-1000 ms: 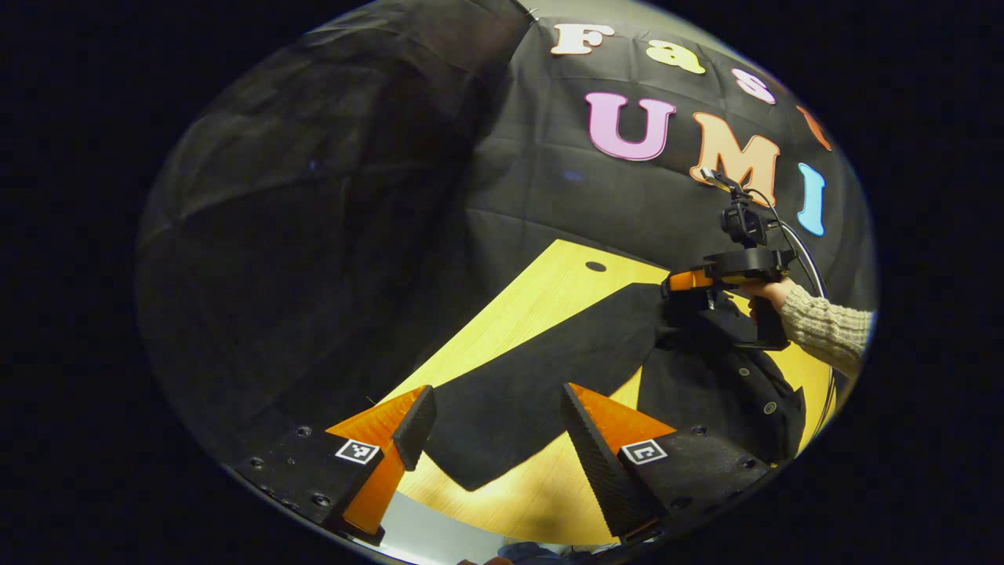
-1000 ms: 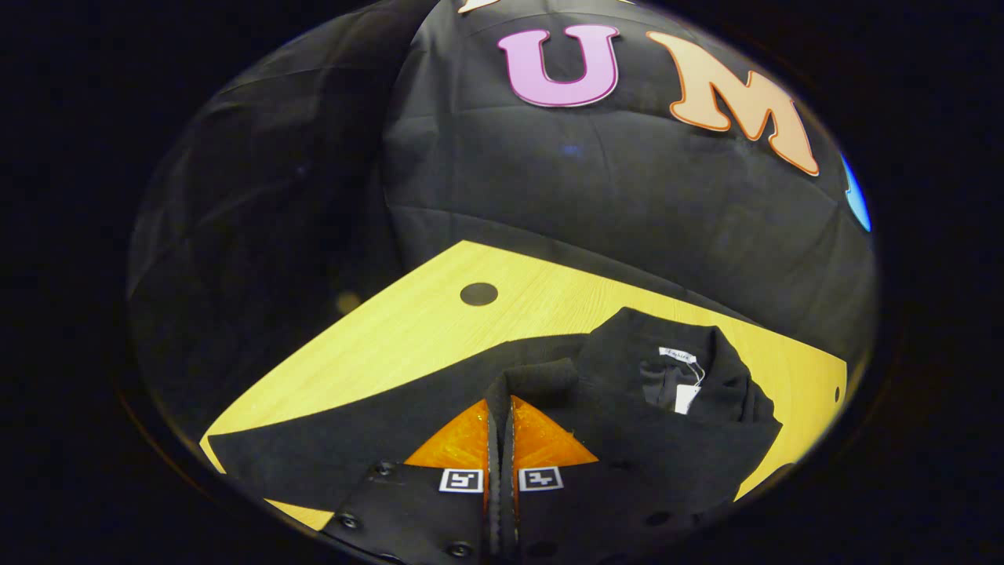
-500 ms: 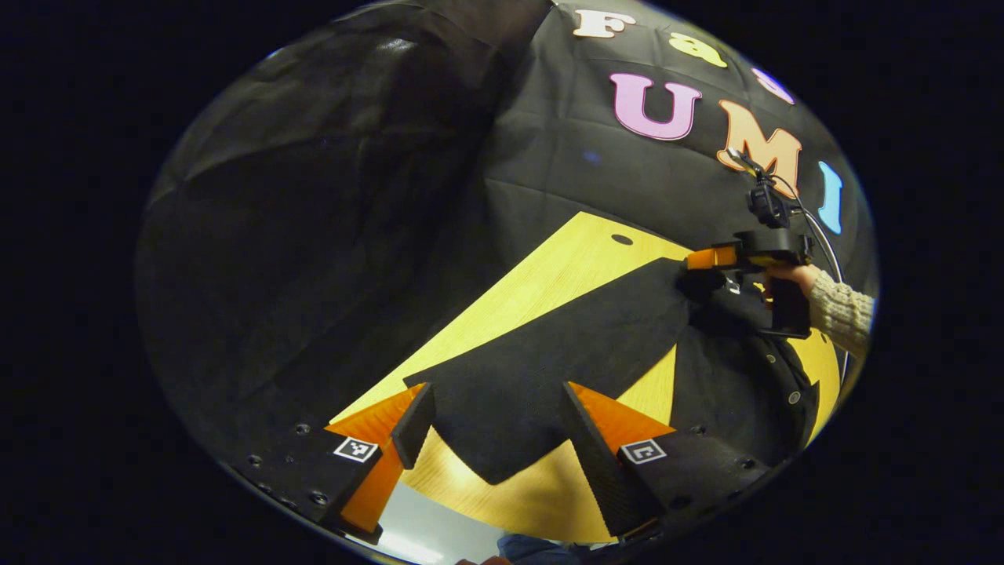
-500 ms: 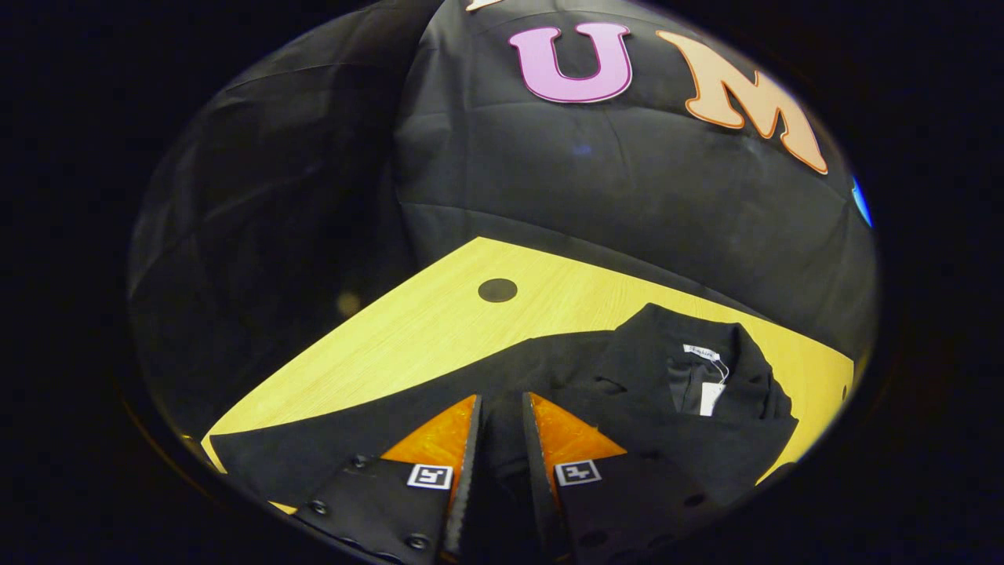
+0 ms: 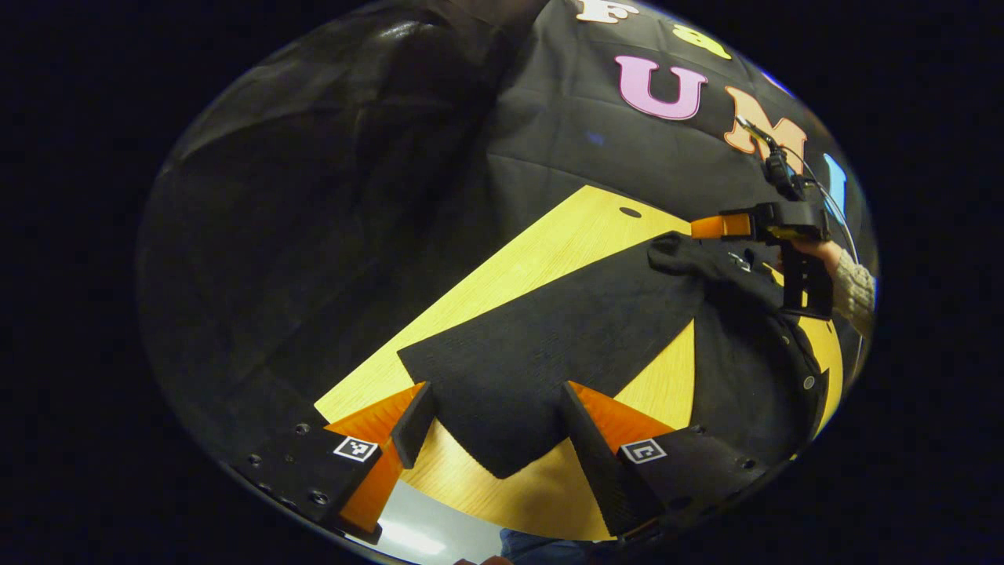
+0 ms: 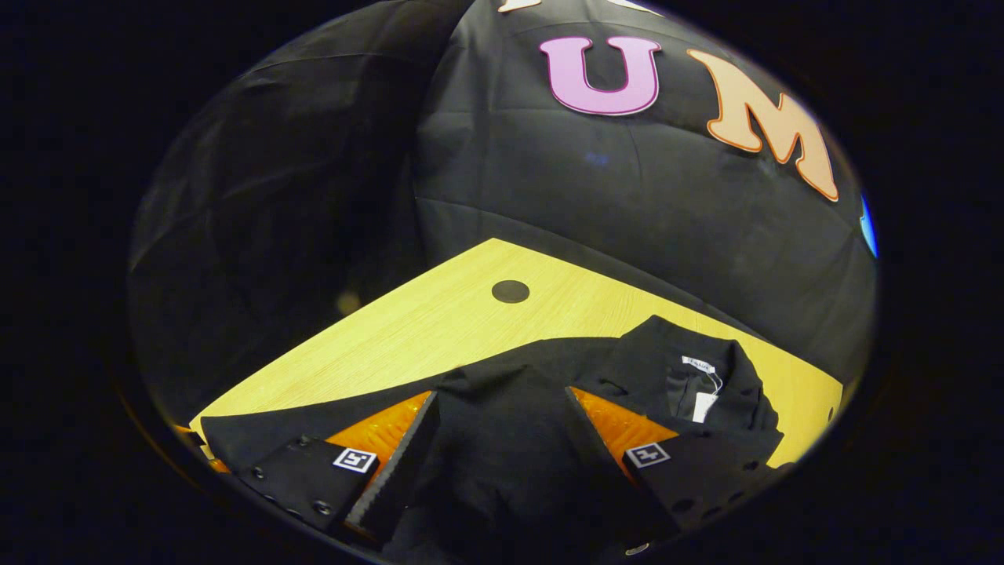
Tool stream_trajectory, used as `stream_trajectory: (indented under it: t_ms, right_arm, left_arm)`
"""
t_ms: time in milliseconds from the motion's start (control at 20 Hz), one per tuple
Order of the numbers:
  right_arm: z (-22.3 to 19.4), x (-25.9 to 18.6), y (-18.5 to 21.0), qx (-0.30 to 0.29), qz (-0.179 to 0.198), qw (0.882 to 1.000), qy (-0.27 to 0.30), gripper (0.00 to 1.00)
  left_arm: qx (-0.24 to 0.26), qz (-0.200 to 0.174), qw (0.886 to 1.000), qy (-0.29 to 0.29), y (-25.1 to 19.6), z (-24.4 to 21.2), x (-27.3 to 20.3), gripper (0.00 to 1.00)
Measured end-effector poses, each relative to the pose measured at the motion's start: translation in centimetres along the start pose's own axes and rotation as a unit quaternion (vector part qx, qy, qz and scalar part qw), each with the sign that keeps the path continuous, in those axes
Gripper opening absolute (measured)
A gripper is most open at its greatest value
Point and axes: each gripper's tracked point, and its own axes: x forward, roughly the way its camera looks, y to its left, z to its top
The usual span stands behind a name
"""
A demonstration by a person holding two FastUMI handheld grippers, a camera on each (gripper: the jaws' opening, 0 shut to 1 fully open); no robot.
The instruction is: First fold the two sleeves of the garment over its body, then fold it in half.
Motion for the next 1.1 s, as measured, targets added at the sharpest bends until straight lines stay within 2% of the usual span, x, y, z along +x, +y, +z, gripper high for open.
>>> stream_trajectory:
  t_ms: [150,350,550,800,900,1050,1100]
  right_arm:
    - [1.1,-1.9,0.3,0.002,0.009,1.000,-0.020,0.99]
    - [3.0,-5.9,-1.0,-0.008,0.002,0.998,-0.057,0.99]
    - [3.3,-11.0,-3.1,-0.009,-0.002,0.997,-0.080,0.99]
    - [0.6,-17.1,-9.3,0.007,-0.064,0.994,-0.092,0.99]
    - [-1.0,-19.1,-11.2,0.030,-0.084,0.992,-0.090,1.00]
    - [-4.1,-21.7,-14.1,0.066,-0.113,0.988,-0.078,0.99]
    - [-4.9,-22.6,-15.0,0.075,-0.124,0.987,-0.075,0.99]
  left_arm:
    - [0.013,0.003,1.000,0.013,0.2,-0.8,0.3,0.96]
    - [0.043,0.009,0.999,0.011,0.3,-0.7,-0.3,0.96]
    - [0.039,0.016,0.999,0.010,0.4,-0.8,-0.3,0.97]
    - [0.046,0.006,0.999,-0.008,0.1,-0.3,-0.4,0.92]
    - [0.048,-0.002,0.999,-0.003,-0.5,-0.5,-0.3,0.84]
    - [0.046,-0.008,0.999,0.016,-1.0,-0.7,-0.3,0.62]
    - [0.044,-0.008,0.999,0.024,-1.2,-0.7,-0.3,0.59]
